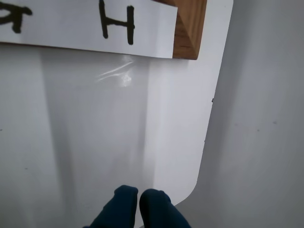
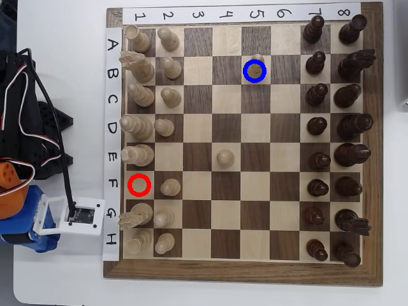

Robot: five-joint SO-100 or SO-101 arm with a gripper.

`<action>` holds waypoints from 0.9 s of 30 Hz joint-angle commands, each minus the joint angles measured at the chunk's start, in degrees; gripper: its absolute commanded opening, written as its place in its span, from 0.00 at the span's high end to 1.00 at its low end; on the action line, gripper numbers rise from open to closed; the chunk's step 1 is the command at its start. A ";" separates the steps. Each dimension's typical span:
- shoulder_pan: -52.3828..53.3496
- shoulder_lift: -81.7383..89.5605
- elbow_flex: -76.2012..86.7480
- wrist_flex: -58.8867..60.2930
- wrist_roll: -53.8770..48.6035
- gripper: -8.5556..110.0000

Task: Move the piece to destination

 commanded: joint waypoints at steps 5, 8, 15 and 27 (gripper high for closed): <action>1.85 3.43 0.18 -1.23 -4.31 0.93; 1.93 3.43 0.35 -1.93 -4.75 0.93; 2.37 3.52 0.35 -1.67 -4.92 0.93; 2.72 3.52 0.35 -1.67 -4.83 0.93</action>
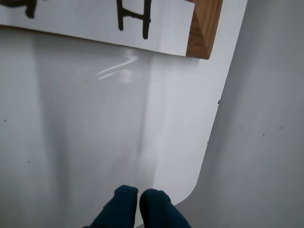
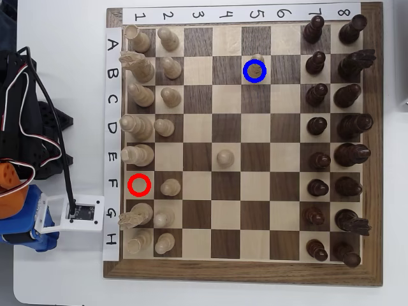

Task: Move the piece to destination

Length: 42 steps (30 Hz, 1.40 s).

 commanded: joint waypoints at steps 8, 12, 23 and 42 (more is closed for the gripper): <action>3.78 3.34 -0.26 -2.20 -1.41 0.93; 5.98 3.34 -0.09 -2.81 -1.14 0.93; 7.56 3.34 0.00 -3.16 -0.88 0.93; 7.91 3.34 0.00 -3.25 -0.62 0.93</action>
